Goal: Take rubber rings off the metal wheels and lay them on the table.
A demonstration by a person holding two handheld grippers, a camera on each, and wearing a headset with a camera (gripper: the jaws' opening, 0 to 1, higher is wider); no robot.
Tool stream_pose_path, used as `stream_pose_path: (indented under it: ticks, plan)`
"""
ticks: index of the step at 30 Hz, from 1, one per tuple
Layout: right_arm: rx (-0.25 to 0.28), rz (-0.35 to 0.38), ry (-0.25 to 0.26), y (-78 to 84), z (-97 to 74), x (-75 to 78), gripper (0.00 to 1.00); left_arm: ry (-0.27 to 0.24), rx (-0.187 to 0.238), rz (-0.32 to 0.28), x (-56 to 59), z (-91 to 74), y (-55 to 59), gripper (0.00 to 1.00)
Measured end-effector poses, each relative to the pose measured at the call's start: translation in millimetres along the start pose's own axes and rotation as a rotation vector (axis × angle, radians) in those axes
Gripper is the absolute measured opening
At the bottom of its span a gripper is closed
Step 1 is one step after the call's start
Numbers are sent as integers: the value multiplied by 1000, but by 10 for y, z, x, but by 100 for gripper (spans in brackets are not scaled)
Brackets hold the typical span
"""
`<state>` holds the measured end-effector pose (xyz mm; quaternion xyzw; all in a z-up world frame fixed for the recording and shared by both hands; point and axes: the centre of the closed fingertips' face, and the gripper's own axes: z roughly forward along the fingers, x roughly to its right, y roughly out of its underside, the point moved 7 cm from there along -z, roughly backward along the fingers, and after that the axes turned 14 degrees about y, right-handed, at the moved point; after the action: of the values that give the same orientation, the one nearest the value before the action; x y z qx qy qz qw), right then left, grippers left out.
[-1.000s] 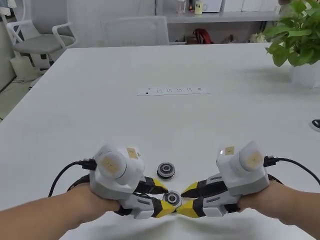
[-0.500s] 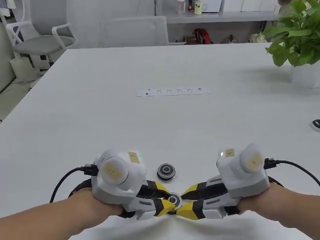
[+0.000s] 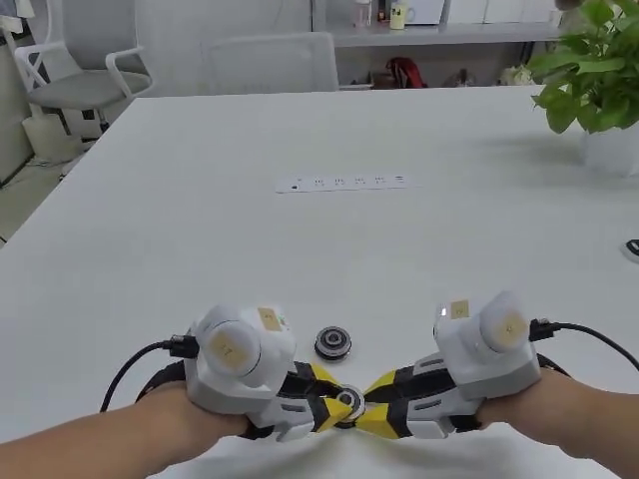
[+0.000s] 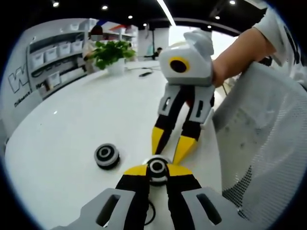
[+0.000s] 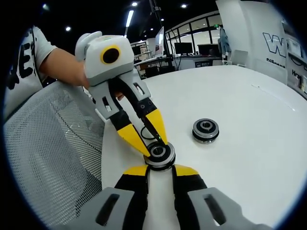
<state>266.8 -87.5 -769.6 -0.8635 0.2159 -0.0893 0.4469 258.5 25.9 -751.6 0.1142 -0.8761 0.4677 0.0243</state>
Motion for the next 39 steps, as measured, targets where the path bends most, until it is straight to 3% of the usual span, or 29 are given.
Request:
stream_pose_path:
  ticks: [10, 11, 19, 22, 30, 39]
  plan:
    - [-12, -1, -1, 7, -4, -3, 12, -3, 5, -9, 11, -2, 9, 13]
    - [-19, -27, 3, 19, -3, 12, 10, -2, 4, -8, 13, -1, 9, 13]
    - [-24, 3, 1, 25, 1, -5, 7, -7, 5, -3, 16, 0, 12, 13]
    - [-36, 33, 3, 37, -5, 14, 1, -9, 4, -2, 18, 1, 11, 13]
    - [-44, 95, 9, 36, -11, 45, 0, -14, -2, 6, 17, 2, 9, 13]
    - [-5, 211, 28, 5, -85, 122, 0, -15, -5, 13, 18, 3, 11, 12]
